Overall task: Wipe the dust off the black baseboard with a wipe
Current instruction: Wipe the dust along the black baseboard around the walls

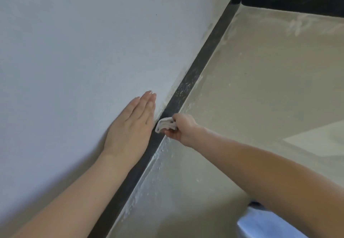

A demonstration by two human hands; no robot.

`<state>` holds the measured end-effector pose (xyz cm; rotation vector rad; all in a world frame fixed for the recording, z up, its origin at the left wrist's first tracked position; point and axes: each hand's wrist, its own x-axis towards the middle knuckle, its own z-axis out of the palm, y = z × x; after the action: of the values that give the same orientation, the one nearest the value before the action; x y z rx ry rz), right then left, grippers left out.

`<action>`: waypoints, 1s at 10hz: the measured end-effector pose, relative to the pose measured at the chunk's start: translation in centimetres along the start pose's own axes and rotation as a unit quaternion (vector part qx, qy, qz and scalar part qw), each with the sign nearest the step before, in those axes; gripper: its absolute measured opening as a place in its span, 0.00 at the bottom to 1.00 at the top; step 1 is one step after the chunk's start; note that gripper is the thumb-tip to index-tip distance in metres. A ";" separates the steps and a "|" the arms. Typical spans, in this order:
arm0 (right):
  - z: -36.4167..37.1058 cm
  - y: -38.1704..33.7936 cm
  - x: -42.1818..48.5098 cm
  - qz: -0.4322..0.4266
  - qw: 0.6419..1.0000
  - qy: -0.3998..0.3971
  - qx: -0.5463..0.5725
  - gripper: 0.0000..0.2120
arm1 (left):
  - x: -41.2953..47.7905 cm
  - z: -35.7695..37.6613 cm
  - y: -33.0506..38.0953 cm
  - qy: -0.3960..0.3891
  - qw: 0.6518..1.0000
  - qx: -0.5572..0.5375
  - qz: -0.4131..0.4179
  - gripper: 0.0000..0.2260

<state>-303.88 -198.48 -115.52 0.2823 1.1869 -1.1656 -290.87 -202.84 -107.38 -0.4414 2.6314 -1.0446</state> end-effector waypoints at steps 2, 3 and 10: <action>-4.1 -6.6 2.4 -0.068 0.991 0.103 0.044 0.10 | 5.6 -2.7 -1.1 0.015 0.999 0.030 -0.011 0.27; -3.3 -3.6 1.6 -0.021 0.994 0.028 -0.103 0.09 | 6.7 -3.4 -1.3 -0.019 0.999 0.036 0.003 0.26; -6.1 -7.3 3.6 -0.141 0.982 0.128 -0.011 0.12 | 10.6 -2.5 -1.5 -0.040 0.997 0.055 0.042 0.26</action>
<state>-313.64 -199.37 -118.26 0.2584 1.5017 -1.3896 -301.18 -206.35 -106.06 -0.3396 2.4845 -1.1143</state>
